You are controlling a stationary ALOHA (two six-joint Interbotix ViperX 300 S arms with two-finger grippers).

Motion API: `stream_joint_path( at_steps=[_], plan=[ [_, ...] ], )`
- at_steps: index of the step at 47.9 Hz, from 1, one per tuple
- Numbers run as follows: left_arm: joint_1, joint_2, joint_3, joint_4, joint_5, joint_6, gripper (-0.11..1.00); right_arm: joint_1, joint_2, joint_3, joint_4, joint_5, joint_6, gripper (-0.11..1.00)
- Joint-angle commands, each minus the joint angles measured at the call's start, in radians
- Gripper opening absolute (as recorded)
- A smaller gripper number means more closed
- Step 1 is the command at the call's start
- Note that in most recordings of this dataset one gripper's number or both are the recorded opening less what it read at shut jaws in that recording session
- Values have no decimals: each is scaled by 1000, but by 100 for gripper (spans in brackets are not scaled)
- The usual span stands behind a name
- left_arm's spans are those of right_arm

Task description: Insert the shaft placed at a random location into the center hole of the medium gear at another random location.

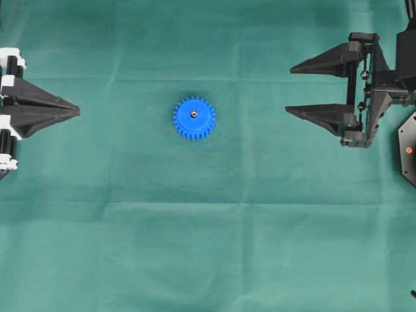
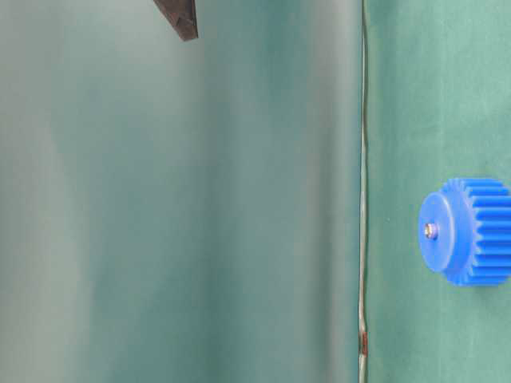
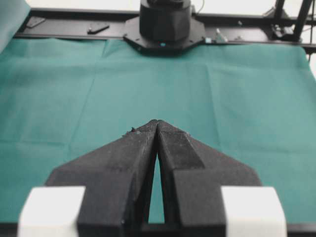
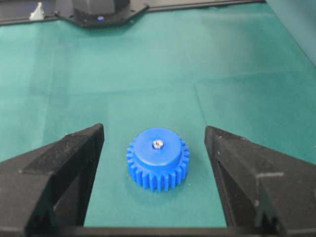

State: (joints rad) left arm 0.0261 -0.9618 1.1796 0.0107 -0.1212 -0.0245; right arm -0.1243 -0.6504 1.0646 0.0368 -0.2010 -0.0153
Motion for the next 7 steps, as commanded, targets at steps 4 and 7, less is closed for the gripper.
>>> stream_joint_path(
  at_steps=[4, 7],
  plan=[
    [2, 5, -18, 2, 2, 0, 0, -2, -2, -12, 2, 11, -11, 83],
    [2, 3, -18, 2, 0, 0, 0, -2, -2, -12, 2, 11, -11, 83]
  ],
)
